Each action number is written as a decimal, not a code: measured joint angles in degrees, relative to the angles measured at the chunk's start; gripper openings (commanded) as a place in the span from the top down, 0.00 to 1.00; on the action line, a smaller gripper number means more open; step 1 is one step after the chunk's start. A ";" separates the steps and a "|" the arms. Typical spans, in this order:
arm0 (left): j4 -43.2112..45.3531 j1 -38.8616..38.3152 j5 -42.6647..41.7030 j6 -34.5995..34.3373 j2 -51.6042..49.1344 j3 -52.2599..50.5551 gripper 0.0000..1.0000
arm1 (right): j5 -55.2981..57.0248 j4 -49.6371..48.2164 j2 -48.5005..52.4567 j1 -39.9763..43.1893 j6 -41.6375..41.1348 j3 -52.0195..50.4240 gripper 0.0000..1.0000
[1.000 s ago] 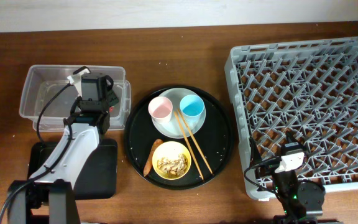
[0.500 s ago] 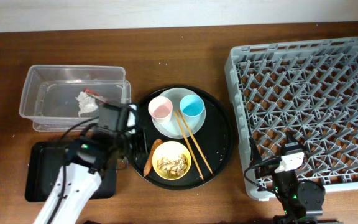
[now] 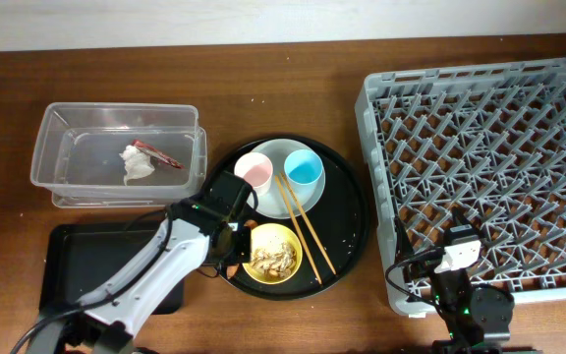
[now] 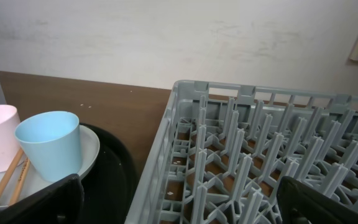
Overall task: Sort waste into correct bins and load items into the dishwasher rack
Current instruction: 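Grasp the carrot with the left gripper and place it on the black tray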
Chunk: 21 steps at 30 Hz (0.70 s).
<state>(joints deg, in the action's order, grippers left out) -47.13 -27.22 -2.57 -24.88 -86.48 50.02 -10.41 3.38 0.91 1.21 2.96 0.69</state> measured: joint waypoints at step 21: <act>6.05 -0.37 1.49 6.14 -0.70 -0.11 0.53 | 0.00 0.02 0.00 0.00 0.02 0.00 0.02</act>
<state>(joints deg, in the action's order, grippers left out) -41.08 -27.59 -1.08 -18.74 -87.18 49.91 -10.41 3.40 0.91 1.21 2.98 0.69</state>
